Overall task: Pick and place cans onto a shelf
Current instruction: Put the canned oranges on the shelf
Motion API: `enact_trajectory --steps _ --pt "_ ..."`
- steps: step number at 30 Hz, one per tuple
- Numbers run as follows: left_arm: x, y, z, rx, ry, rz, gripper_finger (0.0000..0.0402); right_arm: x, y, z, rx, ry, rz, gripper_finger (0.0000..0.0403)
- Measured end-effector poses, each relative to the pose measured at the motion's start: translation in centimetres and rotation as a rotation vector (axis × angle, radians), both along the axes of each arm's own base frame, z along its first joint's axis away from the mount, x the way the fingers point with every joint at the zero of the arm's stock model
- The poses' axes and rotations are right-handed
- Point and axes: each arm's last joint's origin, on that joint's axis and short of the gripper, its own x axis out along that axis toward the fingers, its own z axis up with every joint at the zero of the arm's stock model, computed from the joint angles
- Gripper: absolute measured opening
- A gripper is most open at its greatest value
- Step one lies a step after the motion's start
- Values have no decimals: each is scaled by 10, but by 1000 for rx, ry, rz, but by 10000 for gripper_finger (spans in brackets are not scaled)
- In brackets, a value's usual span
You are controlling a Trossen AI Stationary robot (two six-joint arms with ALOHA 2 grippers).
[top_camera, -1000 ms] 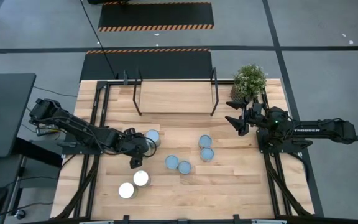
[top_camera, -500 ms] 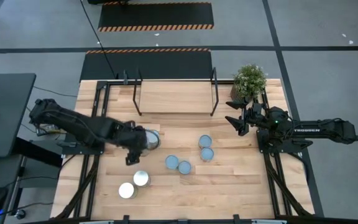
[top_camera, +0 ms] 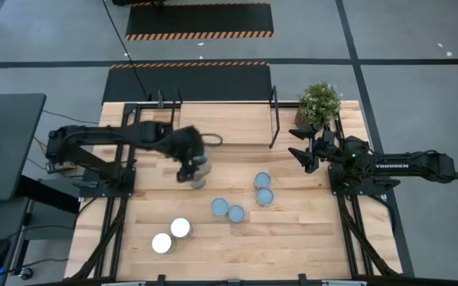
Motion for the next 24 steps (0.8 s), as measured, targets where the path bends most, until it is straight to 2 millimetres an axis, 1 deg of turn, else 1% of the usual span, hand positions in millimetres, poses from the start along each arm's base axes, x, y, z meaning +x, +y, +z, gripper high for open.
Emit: enact_trajectory --steps 4,8,12,15,17,20,22,24 --pt "12 38 -12 44 42 -21 294 0 0 0 1 2 2 373" --pt "18 81 -27 46 43 -27 294 0 0 0 1 3 3 373" --pt "17 126 -39 49 -11 0 294 0 0 0 1 3 3 373" --pt "12 154 -47 64 -29 25 296 0 1 0 1 4 9 373" --pt "7 169 -53 64 -21 42 297 1 2 0 1 3 17 373" --pt "1 185 -64 45 6 71 297 1 3 0 -1 4 24 373" --pt "-2 191 -69 28 13 81 298 1 3 0 -2 4 23 373" --pt "-2 193 -72 22 17 67 298 1 3 0 -4 5 22 373"
